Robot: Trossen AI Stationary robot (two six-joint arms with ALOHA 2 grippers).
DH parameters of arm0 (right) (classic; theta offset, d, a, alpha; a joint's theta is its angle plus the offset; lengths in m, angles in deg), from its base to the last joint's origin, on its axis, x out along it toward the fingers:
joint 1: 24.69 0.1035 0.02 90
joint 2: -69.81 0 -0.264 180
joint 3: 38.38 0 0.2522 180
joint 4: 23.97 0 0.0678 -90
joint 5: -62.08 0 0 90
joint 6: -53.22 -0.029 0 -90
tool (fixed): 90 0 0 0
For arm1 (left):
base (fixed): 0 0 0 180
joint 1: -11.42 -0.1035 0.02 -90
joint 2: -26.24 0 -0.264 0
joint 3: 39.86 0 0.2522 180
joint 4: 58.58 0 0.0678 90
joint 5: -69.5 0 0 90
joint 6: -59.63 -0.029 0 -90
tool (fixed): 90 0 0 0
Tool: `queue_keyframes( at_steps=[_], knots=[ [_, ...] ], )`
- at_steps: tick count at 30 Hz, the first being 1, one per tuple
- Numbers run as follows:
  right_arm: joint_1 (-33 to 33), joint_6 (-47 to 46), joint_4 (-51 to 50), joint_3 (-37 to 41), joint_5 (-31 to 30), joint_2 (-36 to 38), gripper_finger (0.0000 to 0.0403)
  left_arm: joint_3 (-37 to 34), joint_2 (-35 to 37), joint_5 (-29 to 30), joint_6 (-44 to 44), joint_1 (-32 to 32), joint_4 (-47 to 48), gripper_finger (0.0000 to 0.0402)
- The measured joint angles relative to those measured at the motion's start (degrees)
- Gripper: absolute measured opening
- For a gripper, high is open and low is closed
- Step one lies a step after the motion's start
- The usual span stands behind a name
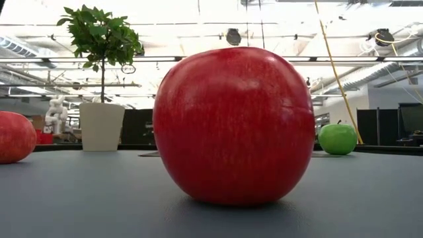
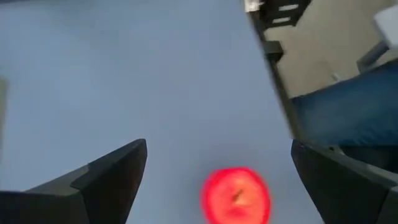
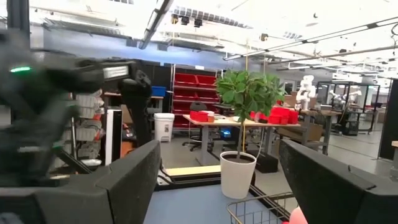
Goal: Build produce basket
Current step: Put the red apple into the wire basket
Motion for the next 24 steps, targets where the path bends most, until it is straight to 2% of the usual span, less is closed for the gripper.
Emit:
queue_keyframes(
  at_steps=[5,8,16,24],
  knots=[
    [0.0,0.0,1.1,0.0,0.1,0.0,0.032,0.0,-3.7,8.0,2.9,6.2,-1.2,0.0399],
    [0.0,-0.2,1.8,0.0,0.2,-0.1,0.032,0.0,-5.8,10.2,5.0,7.9,-1.4,0.0399],
    [0.0,0.0,1.8,0.0,0.3,-0.2,0.032,0.0,-10.0,9.8,8.4,8.1,2.5,0.0399],
    [0.0,0.4,1.8,0.0,0.3,-0.2,0.032,0.0,-12.8,2.7,10.5,5.7,4.0,0.0399]
  ],
)
